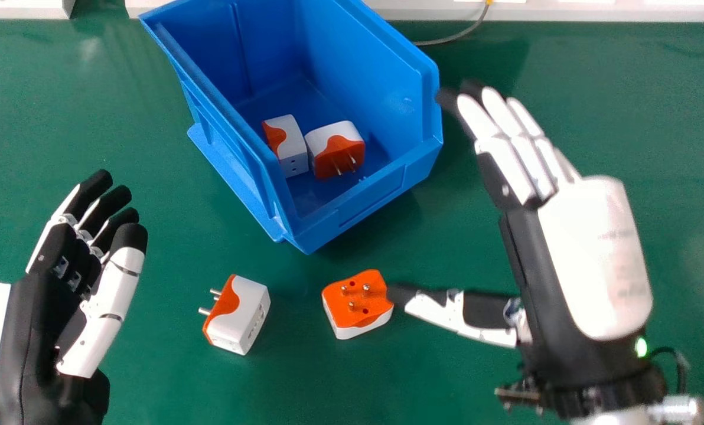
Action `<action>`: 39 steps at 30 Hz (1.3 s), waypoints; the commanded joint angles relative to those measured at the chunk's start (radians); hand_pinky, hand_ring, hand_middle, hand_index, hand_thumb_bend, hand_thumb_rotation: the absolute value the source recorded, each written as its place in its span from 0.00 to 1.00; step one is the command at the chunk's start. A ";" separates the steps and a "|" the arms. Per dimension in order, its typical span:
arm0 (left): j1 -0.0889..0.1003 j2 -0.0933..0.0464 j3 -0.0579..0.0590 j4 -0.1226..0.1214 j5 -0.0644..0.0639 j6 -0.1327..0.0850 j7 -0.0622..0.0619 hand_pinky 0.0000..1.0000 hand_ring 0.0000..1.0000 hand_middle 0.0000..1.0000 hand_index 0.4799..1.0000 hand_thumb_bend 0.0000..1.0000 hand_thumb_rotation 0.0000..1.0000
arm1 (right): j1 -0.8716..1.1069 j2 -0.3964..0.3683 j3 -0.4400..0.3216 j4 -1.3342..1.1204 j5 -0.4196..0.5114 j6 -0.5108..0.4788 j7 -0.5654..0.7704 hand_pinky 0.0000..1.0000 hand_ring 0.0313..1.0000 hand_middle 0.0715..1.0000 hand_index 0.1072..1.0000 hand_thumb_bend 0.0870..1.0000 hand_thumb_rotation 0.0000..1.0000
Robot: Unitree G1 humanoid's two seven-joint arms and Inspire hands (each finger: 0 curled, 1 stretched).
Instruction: Pick all objects and put in blue box
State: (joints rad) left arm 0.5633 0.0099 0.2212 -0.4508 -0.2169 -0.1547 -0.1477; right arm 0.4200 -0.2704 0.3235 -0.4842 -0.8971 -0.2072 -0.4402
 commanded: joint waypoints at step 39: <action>-0.038 0.014 -0.011 0.062 0.008 -0.062 0.004 0.79 0.83 0.85 0.71 0.36 0.31 | -0.126 0.134 0.156 0.378 -0.069 0.140 0.055 0.53 0.63 0.66 0.63 0.88 0.36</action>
State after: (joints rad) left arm 0.5319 0.0167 0.2062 -0.3702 -0.2060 -0.2152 -0.1477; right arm 0.3181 -0.1467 0.4749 -0.1109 -0.9568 -0.0759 -0.3861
